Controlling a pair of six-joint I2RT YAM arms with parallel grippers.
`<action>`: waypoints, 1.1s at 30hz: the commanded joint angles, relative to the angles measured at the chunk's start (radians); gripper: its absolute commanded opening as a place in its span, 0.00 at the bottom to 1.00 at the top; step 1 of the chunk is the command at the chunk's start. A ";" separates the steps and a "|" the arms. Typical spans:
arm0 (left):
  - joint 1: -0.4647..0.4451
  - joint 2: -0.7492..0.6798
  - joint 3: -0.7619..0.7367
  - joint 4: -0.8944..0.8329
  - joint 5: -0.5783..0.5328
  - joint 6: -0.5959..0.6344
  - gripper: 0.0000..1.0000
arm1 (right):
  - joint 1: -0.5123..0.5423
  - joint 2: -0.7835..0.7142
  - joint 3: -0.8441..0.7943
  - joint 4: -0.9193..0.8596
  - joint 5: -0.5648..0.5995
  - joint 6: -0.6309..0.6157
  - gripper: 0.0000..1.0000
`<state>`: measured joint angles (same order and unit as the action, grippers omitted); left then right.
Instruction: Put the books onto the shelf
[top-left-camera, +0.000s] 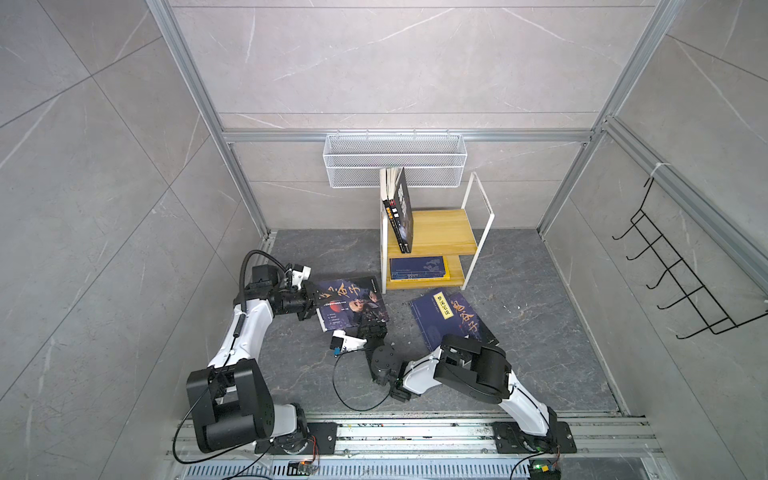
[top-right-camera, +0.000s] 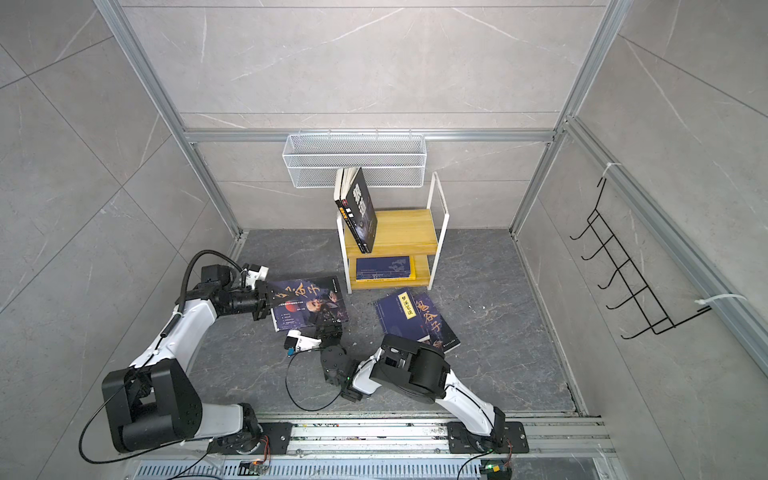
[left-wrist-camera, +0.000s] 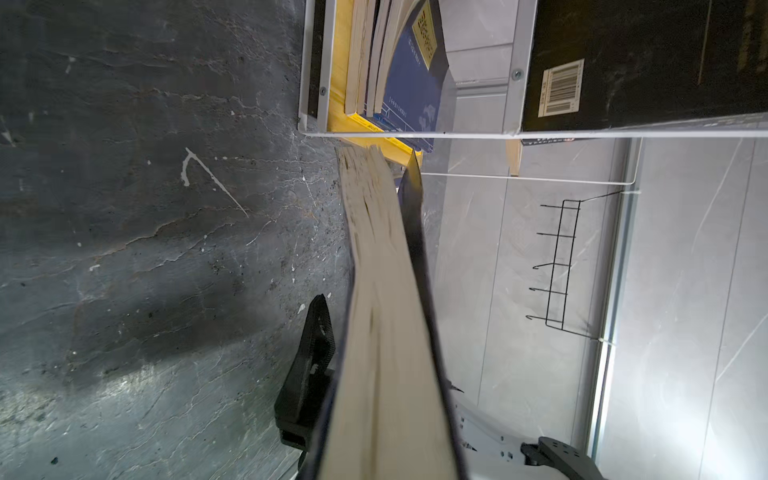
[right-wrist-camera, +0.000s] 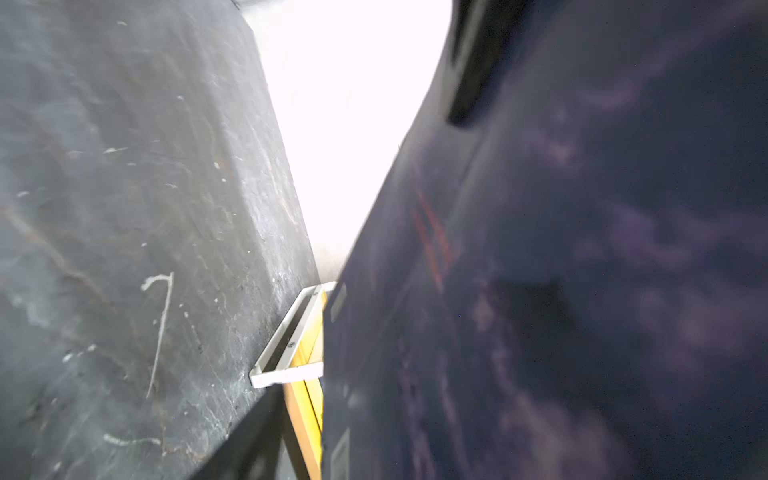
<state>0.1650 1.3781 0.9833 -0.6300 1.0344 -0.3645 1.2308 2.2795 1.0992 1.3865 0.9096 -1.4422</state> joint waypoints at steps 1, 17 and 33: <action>-0.032 0.008 0.045 -0.076 0.083 0.089 0.00 | 0.005 -0.066 -0.018 0.045 -0.070 -0.007 0.50; -0.005 -0.012 0.073 -0.034 -0.008 0.096 0.78 | 0.010 -0.196 -0.107 0.045 -0.057 0.041 0.00; 0.190 -0.165 -0.027 0.175 -0.048 0.045 1.00 | 0.003 -0.766 -0.358 -0.246 0.020 0.492 0.00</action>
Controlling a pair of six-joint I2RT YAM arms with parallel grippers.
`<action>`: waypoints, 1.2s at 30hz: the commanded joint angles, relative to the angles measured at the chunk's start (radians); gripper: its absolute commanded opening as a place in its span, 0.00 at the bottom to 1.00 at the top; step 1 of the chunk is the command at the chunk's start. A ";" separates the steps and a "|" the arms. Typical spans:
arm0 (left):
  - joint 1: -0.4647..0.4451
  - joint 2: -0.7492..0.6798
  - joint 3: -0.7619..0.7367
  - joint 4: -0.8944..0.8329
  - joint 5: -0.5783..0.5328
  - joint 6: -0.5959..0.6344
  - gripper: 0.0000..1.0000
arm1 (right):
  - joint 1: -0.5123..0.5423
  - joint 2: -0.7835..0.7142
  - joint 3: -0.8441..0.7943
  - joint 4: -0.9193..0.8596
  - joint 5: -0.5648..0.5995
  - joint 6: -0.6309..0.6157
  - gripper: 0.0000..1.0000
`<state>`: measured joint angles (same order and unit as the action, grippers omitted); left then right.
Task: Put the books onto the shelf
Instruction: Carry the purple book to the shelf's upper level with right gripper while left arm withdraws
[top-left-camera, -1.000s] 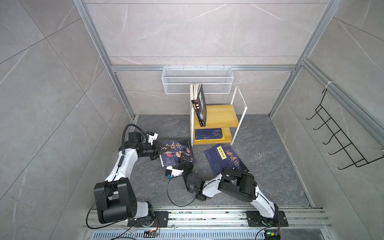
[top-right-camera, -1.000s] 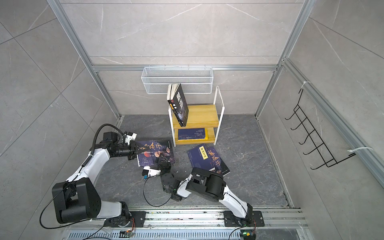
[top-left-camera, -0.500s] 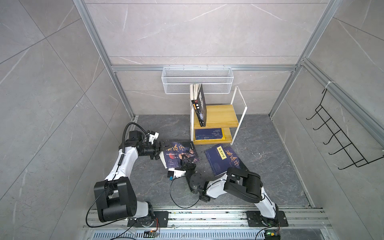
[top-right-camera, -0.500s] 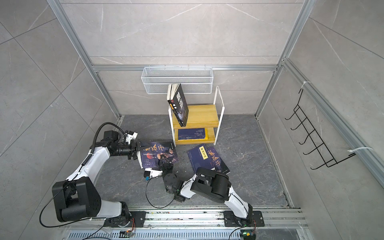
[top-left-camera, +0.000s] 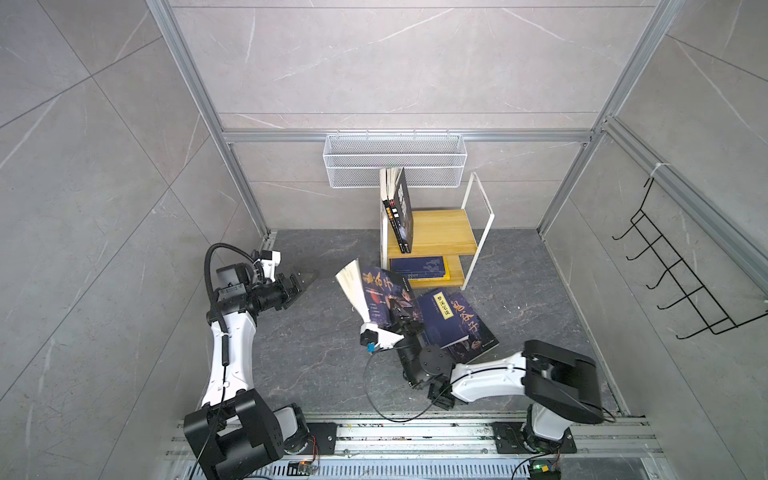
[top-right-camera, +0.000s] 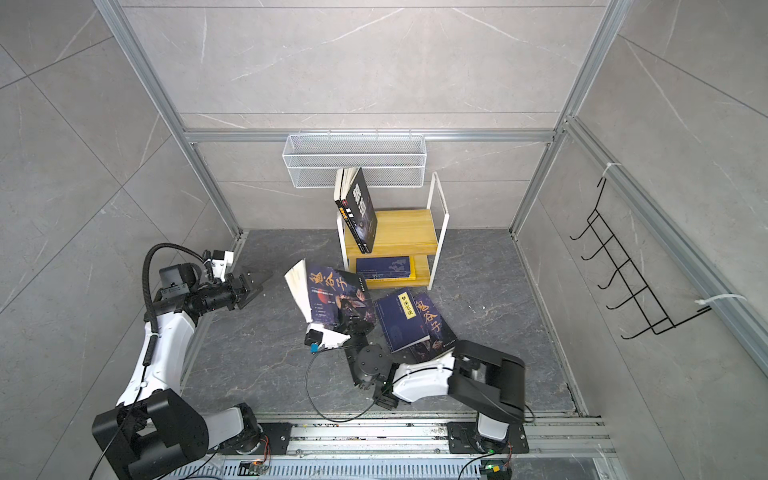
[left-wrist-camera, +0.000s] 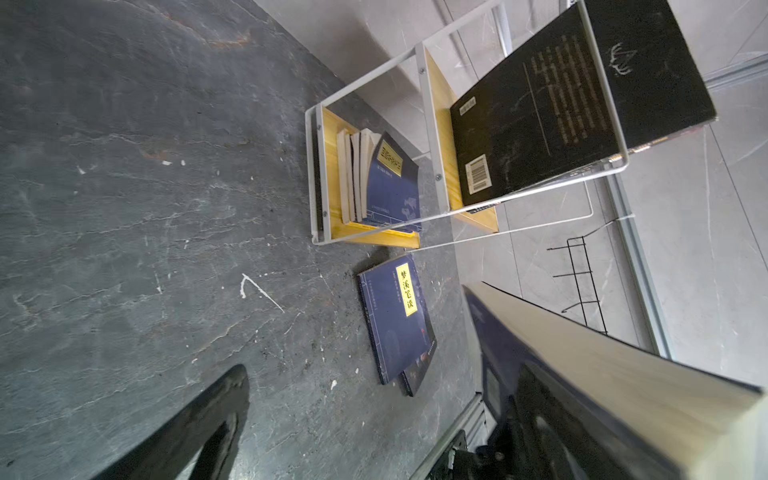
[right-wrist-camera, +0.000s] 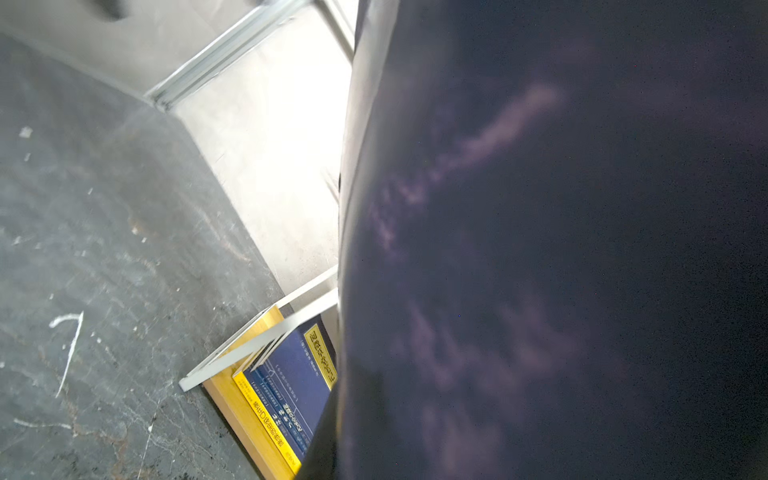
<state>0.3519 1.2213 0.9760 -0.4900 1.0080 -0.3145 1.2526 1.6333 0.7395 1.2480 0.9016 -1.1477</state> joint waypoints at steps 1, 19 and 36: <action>0.003 -0.012 -0.023 0.031 -0.032 0.004 1.00 | -0.028 -0.160 0.004 -0.172 0.022 0.254 0.00; -0.018 -0.121 -0.187 0.076 -0.156 0.116 1.00 | -0.444 -0.267 0.306 -0.706 -0.255 0.968 0.00; -0.037 -0.144 -0.184 0.091 -0.139 0.107 1.00 | -0.633 0.126 0.642 -0.658 -0.389 1.108 0.00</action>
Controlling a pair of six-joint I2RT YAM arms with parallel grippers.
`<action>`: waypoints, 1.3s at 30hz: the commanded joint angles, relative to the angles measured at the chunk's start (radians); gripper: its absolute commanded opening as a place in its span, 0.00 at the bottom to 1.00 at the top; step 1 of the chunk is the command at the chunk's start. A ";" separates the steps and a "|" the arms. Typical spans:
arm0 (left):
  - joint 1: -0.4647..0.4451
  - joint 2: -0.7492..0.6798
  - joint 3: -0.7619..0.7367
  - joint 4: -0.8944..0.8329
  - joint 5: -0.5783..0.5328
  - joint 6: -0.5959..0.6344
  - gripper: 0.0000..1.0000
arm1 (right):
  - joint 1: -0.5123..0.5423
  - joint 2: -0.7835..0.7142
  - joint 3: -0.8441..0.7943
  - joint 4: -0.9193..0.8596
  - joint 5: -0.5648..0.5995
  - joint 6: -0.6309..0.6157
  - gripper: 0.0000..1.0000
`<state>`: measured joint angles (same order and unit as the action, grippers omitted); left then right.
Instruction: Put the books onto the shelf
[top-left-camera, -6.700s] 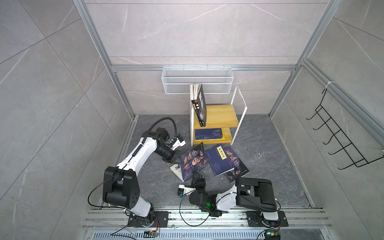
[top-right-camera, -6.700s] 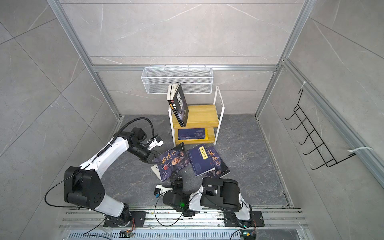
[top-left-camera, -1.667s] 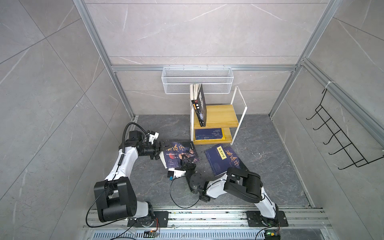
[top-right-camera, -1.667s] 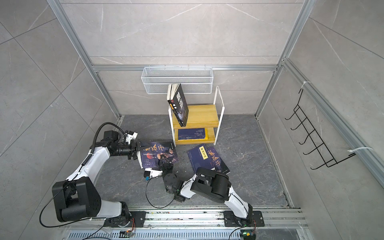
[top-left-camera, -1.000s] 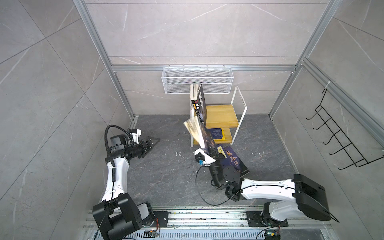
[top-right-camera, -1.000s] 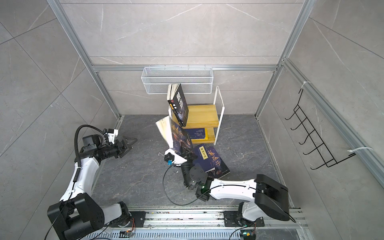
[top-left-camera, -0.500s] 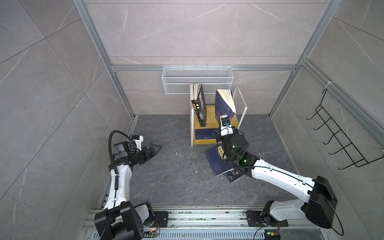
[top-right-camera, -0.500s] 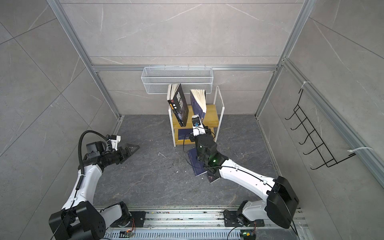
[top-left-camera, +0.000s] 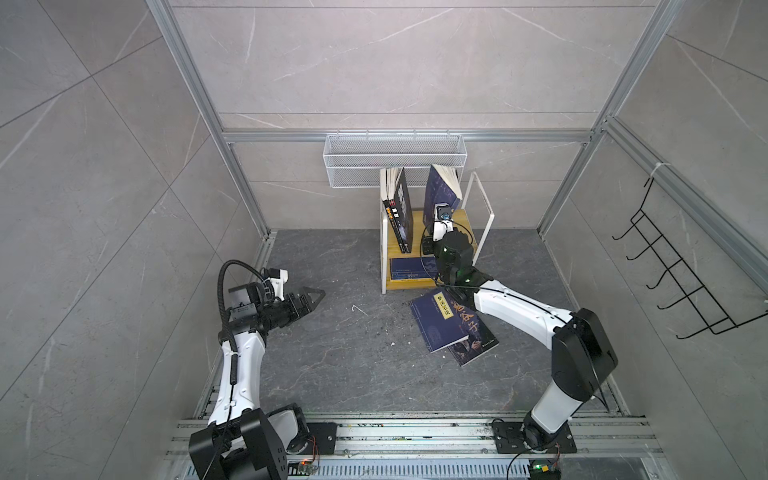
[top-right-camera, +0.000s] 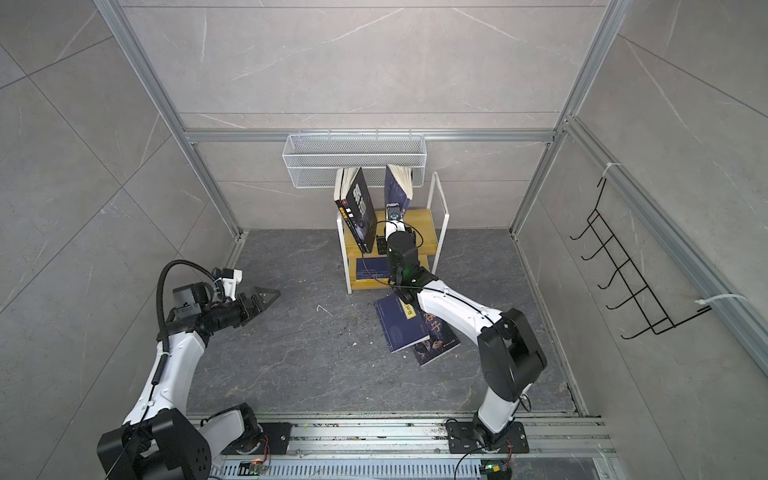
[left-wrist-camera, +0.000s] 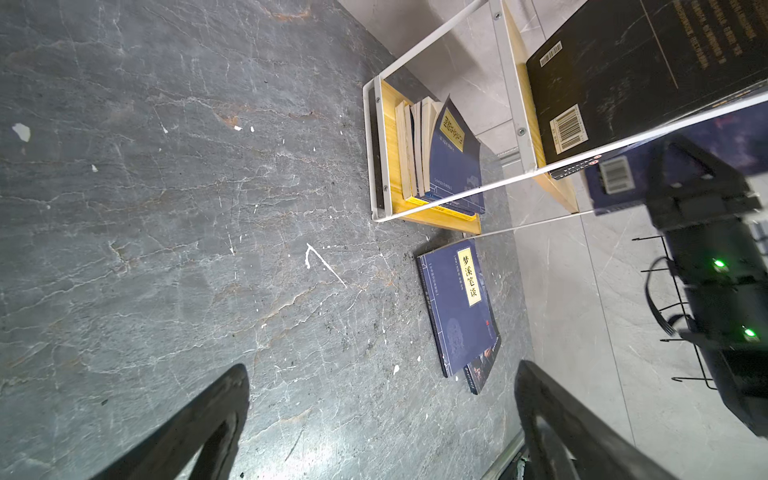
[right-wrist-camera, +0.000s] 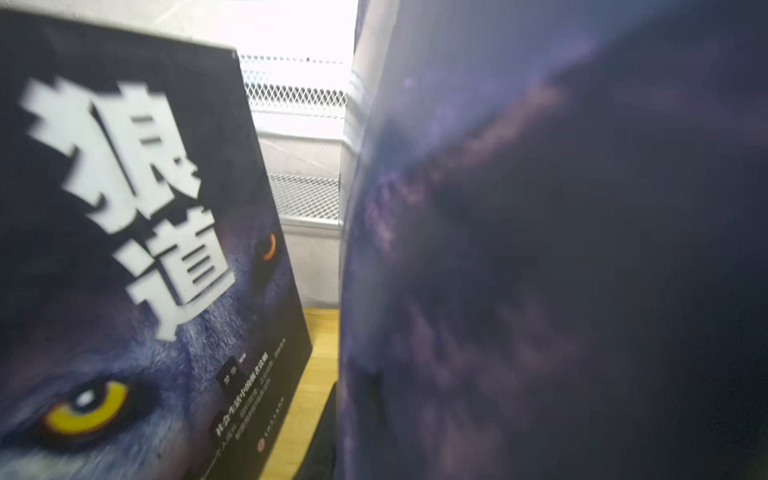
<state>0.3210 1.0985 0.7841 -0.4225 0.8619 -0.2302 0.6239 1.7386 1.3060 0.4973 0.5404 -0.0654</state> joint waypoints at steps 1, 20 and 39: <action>-0.006 -0.016 0.012 0.016 0.006 0.021 1.00 | -0.006 0.043 0.090 0.095 -0.024 0.027 0.00; -0.009 -0.017 0.018 0.016 0.001 0.026 1.00 | -0.013 0.075 0.074 0.074 -0.109 0.075 0.17; -0.006 -0.008 0.022 0.006 -0.002 0.022 1.00 | 0.008 0.055 0.046 0.020 -0.131 -0.011 0.33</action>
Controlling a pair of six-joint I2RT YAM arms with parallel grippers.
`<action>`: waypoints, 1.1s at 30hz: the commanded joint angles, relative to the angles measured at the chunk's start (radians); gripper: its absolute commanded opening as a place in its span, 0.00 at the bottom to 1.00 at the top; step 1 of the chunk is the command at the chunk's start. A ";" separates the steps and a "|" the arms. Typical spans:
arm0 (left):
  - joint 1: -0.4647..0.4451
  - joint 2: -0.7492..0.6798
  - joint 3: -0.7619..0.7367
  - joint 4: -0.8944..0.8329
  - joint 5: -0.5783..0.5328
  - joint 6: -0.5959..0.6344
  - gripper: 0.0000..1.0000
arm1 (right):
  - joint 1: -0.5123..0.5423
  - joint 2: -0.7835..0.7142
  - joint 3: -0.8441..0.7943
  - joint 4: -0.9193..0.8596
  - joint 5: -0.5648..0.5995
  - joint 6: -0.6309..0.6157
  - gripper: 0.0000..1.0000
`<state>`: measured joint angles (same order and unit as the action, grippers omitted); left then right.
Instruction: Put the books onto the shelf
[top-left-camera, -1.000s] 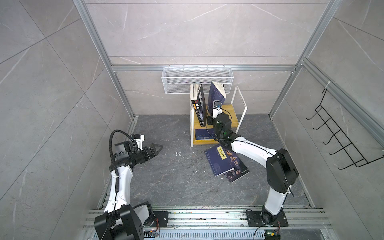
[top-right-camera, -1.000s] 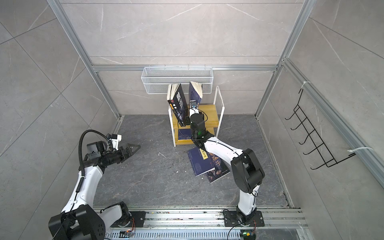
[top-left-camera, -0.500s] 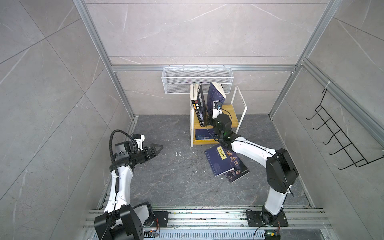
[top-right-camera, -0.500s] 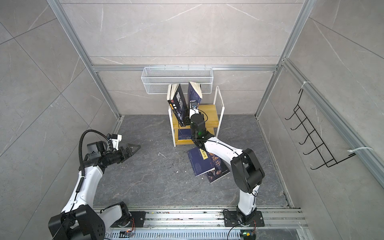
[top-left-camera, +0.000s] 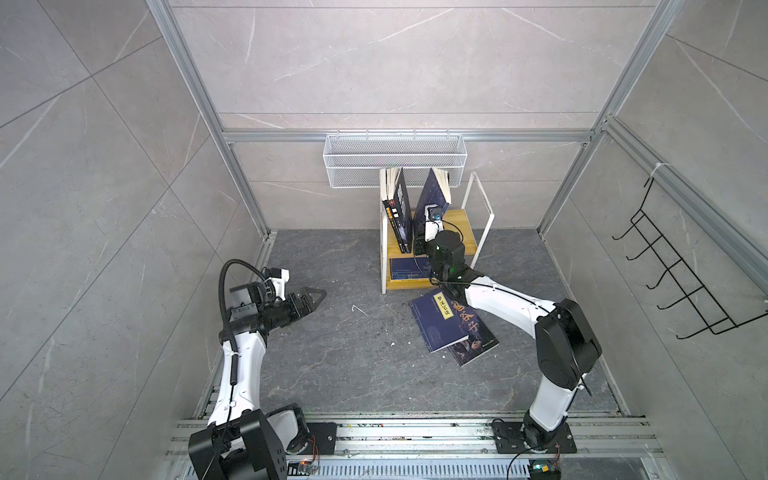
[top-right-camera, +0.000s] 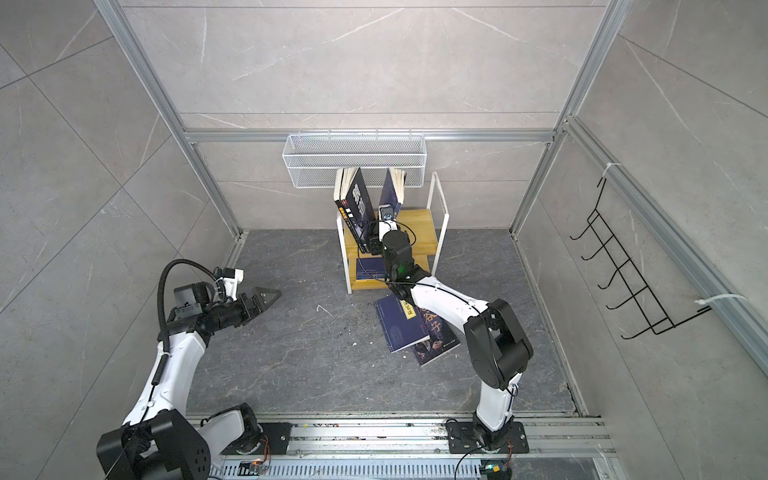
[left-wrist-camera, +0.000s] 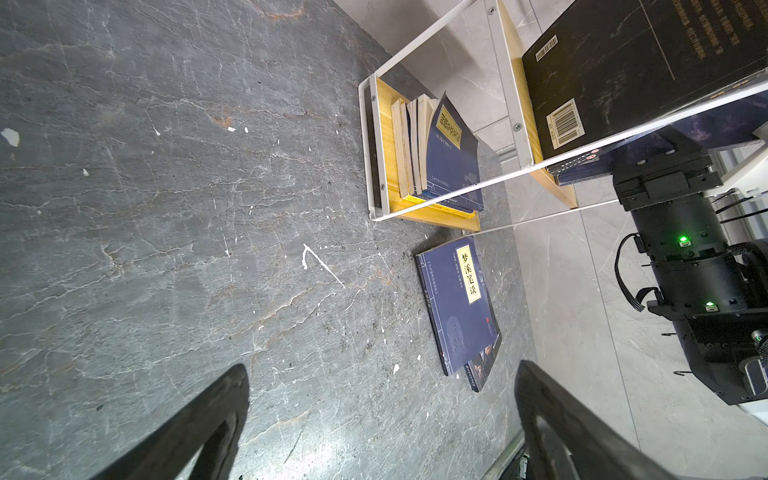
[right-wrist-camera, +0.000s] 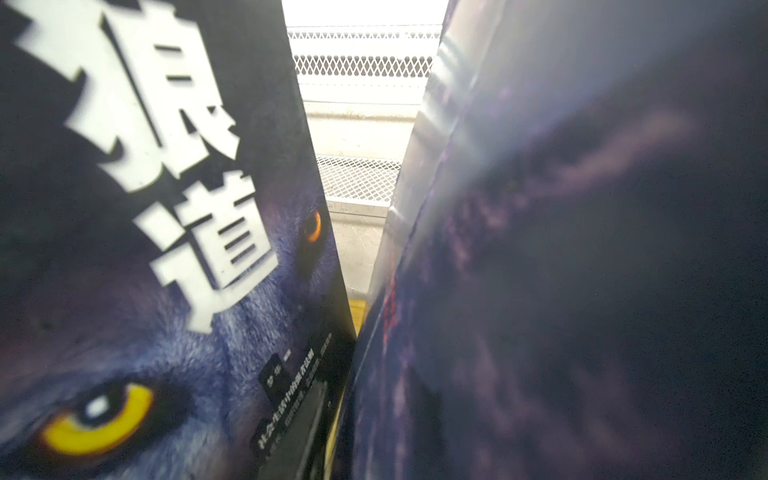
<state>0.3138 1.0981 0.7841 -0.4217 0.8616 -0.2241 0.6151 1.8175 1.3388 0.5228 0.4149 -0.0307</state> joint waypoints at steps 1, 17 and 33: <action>0.002 -0.007 0.026 0.004 -0.002 0.013 1.00 | 0.020 -0.021 0.019 -0.007 -0.007 -0.061 0.34; 0.013 -0.017 0.016 0.014 -0.005 0.003 1.00 | 0.071 -0.047 0.009 -0.054 -0.029 -0.205 0.56; 0.022 -0.013 0.004 0.030 -0.005 0.001 1.00 | 0.092 -0.133 -0.079 -0.079 -0.077 -0.321 0.69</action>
<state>0.3305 1.0981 0.7841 -0.4175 0.8608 -0.2279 0.6872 1.7145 1.2510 0.4644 0.3767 -0.3019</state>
